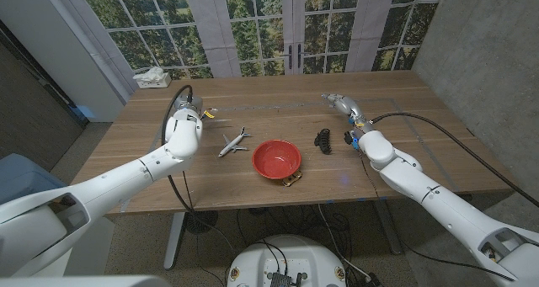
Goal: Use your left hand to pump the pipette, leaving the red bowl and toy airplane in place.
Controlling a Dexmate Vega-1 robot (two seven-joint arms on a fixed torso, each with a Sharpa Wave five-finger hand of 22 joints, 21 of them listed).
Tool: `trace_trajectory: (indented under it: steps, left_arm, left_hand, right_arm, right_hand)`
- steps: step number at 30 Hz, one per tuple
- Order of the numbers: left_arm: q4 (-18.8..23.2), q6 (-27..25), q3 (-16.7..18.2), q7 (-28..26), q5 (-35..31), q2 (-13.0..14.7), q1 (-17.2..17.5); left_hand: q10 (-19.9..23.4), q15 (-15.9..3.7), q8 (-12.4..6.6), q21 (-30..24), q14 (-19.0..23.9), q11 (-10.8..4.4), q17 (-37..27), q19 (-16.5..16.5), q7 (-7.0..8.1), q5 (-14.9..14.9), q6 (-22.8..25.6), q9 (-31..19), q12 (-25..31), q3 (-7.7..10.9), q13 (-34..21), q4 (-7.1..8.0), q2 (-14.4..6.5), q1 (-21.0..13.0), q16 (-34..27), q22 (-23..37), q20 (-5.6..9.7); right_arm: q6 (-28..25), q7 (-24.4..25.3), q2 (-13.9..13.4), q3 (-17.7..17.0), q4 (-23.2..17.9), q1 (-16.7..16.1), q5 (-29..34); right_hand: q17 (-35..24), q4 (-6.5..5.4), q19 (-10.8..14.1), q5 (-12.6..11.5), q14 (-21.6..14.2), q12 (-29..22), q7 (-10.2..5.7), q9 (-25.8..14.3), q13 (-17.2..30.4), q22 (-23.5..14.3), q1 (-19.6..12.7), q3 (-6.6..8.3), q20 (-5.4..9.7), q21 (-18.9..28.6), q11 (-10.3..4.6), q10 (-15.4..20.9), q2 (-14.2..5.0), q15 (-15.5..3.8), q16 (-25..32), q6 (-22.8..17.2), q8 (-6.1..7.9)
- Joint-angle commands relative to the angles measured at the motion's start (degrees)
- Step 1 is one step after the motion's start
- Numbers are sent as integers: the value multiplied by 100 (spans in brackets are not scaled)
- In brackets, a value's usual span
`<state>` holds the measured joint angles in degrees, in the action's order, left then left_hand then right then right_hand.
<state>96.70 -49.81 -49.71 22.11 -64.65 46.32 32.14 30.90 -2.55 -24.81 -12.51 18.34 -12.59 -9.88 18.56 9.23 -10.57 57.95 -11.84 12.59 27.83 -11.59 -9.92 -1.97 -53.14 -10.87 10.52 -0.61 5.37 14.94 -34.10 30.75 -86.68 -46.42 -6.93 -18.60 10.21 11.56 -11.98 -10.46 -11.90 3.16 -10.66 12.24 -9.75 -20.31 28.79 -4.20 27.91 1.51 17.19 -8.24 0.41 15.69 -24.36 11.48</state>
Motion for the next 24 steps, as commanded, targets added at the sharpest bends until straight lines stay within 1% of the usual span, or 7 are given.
trace_trajectory:
  steps: [1,3,4,6,12,24]
  left_arm:
    - [40,124,137,-129,-82,-56,-3]
    - [52,221,155,-151,-64,-32,-19]
    - [52,240,162,-154,-68,-33,-27]
    - [42,263,165,-154,-101,-43,-51]
    - [42,341,178,-155,-190,-75,-101]
    - [62,498,221,-131,-372,-132,-169]
  left_hand:
    - [63,-850,-21,-32,42,-6,-19,44,56,-43,31,-28,10,-26,-15,-2,1,-67,-37,20,26]
    - [63,-850,-19,-32,44,-6,-19,46,60,-44,26,-29,8,-31,-15,-1,1,-68,-37,20,32]
    - [63,-851,-20,-32,45,-7,-19,46,64,-44,29,-29,7,-32,-15,-1,0,-69,-36,20,34]
    - [62,-852,-20,-32,46,-7,-19,45,64,-44,30,-30,5,-36,-15,-1,-1,-71,-36,20,28]
    - [63,-857,-22,-32,49,-8,-20,50,68,-44,32,-33,-3,-53,-14,1,-6,-79,-32,20,42]
    - [67,-864,-26,-31,47,-9,-20,57,76,-46,39,-39,-16,-87,-13,4,-11,-88,-22,20,66]
  right_arm:
    - [-751,99,-211,130,-603,78,507]
    - [-1004,102,-263,184,-747,111,653]
    - [-1101,107,-276,207,-799,126,713]
    - [-1220,93,-296,247,-866,159,797]
    - [-1242,-33,-340,286,-909,216,833]
    - [-1373,-189,-376,433,-1020,395,1105]
  right_hand:
    - [-6,14,61,-60,-18,-38,-38,-20,12,-22,-106,30,20,-37,-39,12,7,-23,31,-19,49]
    - [-6,17,63,-71,-10,-37,-49,-20,12,-23,-149,47,28,-47,-51,13,-4,-63,30,-19,48]
    - [-4,24,64,-78,-2,-34,-82,-21,13,-23,-182,60,32,-53,-72,6,-5,-76,27,-9,43]
    - [-1,36,61,-92,22,-26,-104,-22,13,-24,-245,82,35,-68,-100,-11,-2,-93,17,13,34]
    - [3,44,64,-107,38,-17,-124,-23,13,-25,-329,106,40,-86,-130,-30,9,-115,11,27,29]
    - [3,27,80,-126,53,-22,-126,-26,13,-28,-440,125,43,-116,-120,-14,26,-134,11,18,30]
